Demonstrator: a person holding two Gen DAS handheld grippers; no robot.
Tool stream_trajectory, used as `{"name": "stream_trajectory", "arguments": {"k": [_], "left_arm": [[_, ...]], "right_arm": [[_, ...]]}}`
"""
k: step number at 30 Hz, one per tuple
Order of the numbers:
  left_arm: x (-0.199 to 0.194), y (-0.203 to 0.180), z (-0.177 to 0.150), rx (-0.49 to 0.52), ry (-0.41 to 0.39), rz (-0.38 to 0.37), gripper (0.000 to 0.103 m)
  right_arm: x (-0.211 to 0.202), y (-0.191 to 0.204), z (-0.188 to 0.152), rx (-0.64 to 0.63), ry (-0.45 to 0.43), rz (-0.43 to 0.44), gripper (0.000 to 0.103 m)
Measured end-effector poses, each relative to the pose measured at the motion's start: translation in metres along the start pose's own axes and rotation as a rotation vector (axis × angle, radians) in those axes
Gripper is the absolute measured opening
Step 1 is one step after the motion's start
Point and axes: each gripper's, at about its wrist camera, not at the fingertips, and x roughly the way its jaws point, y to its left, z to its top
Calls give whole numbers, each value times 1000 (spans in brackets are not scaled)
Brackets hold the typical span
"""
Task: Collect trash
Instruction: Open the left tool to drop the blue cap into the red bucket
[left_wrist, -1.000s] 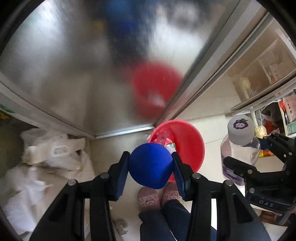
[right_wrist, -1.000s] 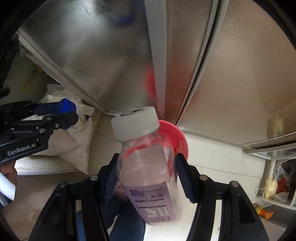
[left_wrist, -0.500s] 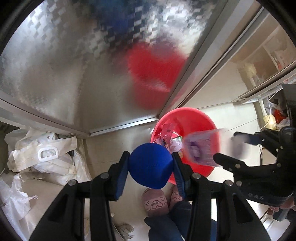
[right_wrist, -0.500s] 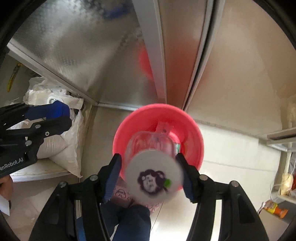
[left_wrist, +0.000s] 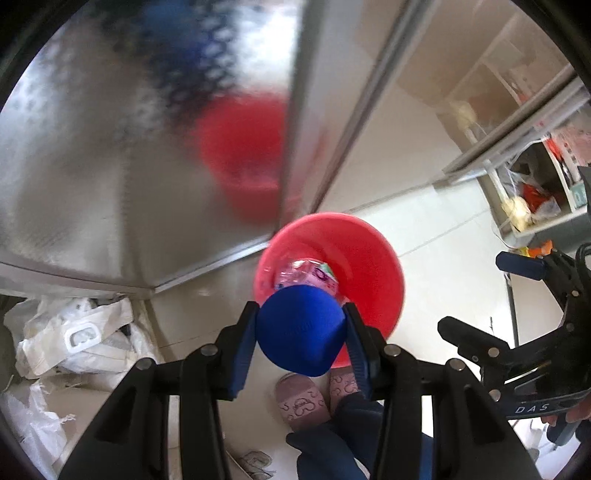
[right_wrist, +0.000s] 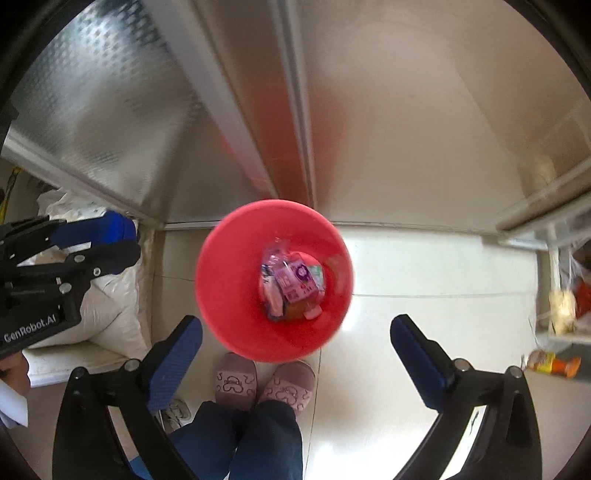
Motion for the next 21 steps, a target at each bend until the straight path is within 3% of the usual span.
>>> {"name": "stream_trajectory", "arguments": {"k": [6,16,21], "left_arm": [[20,-14,2,23,47,-36,43],[38,-31,8,88,101,-92,43],[42,-33,12,74,128,-69,43]], "right_arm": [[4,-14,-9,51,-4,-47,102],[8,-30,-16,93,24,-52,102],[11,-31,-17,118,34,-56,102]]}}
